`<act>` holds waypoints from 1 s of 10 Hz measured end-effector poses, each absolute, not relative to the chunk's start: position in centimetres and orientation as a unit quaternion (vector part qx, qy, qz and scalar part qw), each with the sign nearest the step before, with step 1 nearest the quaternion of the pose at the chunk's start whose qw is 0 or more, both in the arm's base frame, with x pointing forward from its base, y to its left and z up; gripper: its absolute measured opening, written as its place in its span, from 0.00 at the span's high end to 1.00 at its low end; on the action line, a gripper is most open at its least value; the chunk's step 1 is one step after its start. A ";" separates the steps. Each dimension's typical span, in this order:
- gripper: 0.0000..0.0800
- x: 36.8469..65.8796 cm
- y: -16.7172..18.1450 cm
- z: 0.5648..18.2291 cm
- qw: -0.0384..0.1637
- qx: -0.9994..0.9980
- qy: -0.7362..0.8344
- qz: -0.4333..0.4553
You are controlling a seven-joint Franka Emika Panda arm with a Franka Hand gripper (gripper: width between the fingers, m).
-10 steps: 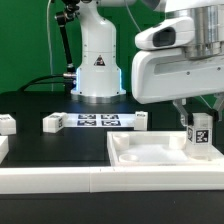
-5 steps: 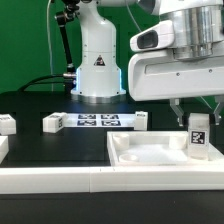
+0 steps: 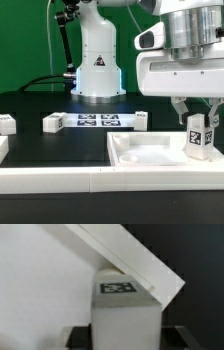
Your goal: Assemble square table
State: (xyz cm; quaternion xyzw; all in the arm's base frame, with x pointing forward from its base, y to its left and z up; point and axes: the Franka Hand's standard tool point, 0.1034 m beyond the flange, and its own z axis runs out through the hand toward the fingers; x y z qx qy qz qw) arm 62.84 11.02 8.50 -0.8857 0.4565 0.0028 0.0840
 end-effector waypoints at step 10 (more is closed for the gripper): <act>0.19 63.0 11.5 8.6 0.093 -0.965 0.245 -0.014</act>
Offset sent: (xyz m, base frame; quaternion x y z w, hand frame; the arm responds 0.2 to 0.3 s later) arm 0.0000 0.0000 0.0000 0.0000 0.0000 0.0000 1.0000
